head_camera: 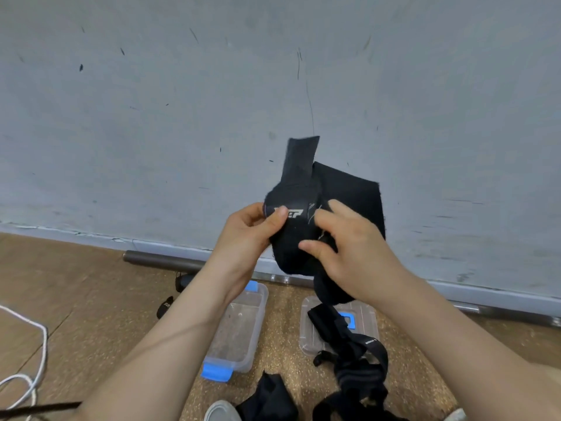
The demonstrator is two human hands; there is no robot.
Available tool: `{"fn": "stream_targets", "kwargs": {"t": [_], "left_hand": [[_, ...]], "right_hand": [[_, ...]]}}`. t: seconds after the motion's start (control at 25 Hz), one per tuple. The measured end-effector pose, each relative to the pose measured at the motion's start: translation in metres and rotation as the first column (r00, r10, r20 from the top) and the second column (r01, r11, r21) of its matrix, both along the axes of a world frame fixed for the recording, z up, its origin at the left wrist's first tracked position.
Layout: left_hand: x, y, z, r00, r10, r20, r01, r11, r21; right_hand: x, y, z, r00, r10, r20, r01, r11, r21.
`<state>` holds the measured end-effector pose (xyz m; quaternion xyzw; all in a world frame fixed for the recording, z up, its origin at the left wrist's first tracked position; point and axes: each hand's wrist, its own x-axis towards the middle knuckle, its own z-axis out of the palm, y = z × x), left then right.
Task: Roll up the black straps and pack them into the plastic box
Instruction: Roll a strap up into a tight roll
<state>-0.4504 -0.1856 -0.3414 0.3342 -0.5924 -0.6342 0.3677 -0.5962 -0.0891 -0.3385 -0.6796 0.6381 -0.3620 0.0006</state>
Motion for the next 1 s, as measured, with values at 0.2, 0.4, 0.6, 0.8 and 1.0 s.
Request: {"fn": "stream_targets", "kwargs": {"t": [0.2,0.4,0.6,0.8,1.0], "left_hand": [[0.012,-0.005,0.018,0.963,0.172,-0.209,-0.115,0.959,0.258],[-0.001,0.016,0.013,0.953,0.065,0.297,-0.134,0.966,0.219],[0.013,0.002,0.012,0.832,0.08,0.55,-0.03,0.995,-0.099],[0.029,-0.009,0.034,0.479,0.584,0.655,0.106,0.702,-0.704],[0.043,-0.013,0.033,0.851,0.199,0.486,-0.123,0.975,-0.184]], "right_hand": [[-0.015,0.001,0.009,0.885,-0.159,0.438,0.099,0.983,0.155],[-0.001,0.006,0.006,0.875,-0.055,0.481,0.001,0.994,0.113],[0.005,0.006,0.004,0.879,0.054,0.473,-0.081,0.996,0.036],[0.004,0.001,-0.011,0.836,-0.077,0.544,0.029,0.995,0.097],[-0.006,0.007,-0.004,0.832,-0.039,0.554,0.03,0.999,0.026]]}}
